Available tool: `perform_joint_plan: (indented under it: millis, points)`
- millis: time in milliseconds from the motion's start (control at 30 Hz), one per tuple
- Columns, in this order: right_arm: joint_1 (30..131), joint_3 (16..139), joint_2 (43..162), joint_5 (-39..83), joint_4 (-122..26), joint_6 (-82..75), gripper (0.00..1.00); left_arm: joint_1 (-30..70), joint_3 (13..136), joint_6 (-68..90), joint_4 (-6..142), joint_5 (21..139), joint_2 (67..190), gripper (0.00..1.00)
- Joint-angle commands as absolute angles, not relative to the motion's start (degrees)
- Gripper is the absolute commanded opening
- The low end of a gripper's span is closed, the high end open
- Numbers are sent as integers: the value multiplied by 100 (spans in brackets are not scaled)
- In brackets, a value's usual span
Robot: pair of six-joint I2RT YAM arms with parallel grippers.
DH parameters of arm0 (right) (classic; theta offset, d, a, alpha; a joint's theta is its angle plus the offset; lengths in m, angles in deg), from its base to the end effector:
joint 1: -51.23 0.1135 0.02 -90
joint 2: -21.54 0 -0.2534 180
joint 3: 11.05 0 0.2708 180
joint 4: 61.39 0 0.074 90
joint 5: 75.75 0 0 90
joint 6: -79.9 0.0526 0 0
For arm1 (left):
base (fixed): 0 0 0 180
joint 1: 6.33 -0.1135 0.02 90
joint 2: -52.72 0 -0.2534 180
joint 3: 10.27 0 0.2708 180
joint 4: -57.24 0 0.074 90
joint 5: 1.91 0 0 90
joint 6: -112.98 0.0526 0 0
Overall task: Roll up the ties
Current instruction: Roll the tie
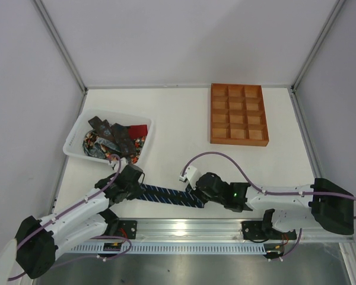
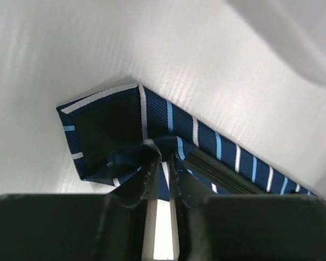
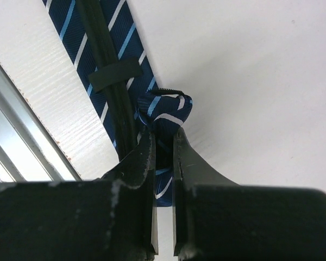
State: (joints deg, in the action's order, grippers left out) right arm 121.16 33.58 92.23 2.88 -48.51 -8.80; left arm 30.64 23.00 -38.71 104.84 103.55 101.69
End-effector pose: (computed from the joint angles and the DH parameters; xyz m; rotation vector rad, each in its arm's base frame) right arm 0.1048 0.2568 0.1548 -1.1910 1.9364 0.4478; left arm 0.1446 -0.0913 0.1200 -0.6450 2.5482 -0.2405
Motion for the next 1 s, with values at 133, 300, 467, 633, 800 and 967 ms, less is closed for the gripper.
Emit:
perform_joint_plan:
  millis: [133, 300, 467, 633, 800, 967]
  points:
    - [12216, 3391, 9317, 107, -5184, -1132, 0, 3005, 2318, -3643, 10457, 10030, 10072, 52]
    - [12347, 3426, 9466, -138, -5219, -1168, 0, 3014, 2547, -3389, 10590, 9820, 9667, 61]
    - [12479, 3470, 9554, -683, -5272, -1159, 0, 3023, 2495, -3133, 9800, 8671, 9123, 13]
    - [12497, 3418, 9457, -781, -5412, -1142, 0, 3067, 2345, -2976, 9316, 8133, 8867, 1]
    - [12506, 3418, 9448, -895, -5527, -1151, 0, 3120, 1994, -3141, 8114, 7141, 9050, 0]
    - [12506, 3330, 9378, -1044, -5702, -1037, 0, 3874, 1589, -3862, 6442, 6654, 9912, 1]
